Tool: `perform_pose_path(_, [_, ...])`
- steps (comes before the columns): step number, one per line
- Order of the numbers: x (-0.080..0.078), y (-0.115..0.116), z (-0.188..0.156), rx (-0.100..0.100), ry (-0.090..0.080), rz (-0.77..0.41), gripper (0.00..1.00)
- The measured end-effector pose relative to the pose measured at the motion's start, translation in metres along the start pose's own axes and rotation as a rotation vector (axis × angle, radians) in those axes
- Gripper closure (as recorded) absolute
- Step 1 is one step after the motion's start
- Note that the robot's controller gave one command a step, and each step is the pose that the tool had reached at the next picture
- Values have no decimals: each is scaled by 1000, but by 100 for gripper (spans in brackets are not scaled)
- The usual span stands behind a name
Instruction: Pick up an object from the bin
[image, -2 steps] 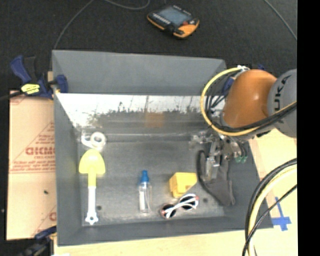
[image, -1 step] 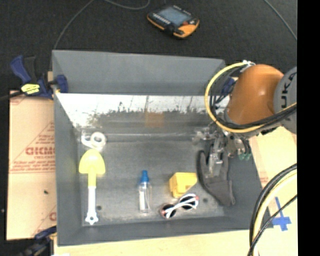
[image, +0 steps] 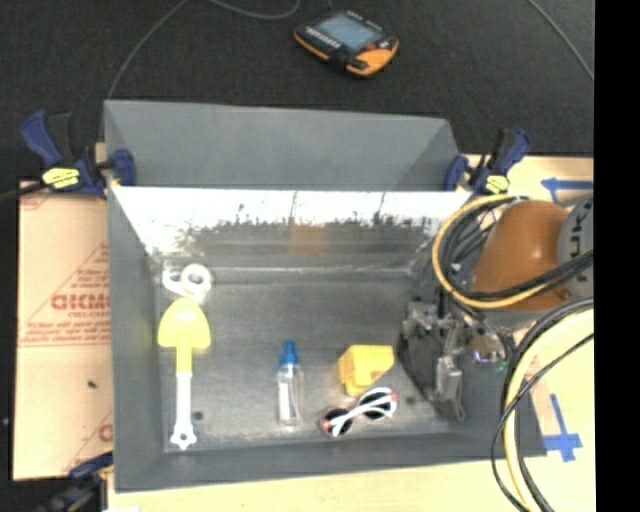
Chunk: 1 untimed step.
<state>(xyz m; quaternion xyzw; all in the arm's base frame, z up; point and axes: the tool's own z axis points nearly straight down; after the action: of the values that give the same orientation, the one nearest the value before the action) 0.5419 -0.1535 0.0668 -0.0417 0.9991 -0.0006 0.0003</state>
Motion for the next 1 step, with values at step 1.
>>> perform_pose_path(1, [46,62,-42,-1,-9,317,0])
